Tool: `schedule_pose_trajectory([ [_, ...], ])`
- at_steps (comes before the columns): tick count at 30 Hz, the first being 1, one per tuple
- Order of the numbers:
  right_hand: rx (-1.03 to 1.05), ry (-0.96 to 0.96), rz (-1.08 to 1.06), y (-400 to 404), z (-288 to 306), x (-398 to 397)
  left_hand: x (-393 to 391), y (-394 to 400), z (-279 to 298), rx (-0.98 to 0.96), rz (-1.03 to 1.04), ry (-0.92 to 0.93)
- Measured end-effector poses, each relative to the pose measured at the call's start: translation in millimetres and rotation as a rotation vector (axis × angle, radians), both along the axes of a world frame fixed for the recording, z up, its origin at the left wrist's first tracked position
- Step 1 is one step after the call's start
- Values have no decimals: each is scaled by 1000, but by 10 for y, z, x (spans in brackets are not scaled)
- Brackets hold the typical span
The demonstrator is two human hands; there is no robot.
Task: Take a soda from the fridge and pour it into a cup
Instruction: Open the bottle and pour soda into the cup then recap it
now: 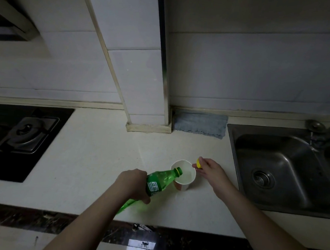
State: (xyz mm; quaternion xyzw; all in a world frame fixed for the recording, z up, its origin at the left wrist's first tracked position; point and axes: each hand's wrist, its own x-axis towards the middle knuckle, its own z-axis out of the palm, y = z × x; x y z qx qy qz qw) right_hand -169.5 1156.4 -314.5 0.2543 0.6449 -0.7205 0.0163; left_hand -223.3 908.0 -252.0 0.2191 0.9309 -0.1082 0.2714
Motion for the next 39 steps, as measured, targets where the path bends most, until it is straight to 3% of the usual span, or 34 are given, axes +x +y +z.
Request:
schedule_pose_trajectory([
  [39, 46, -36, -7, -26, -11, -26, -19, 28, -15, -18, -4, -13],
])
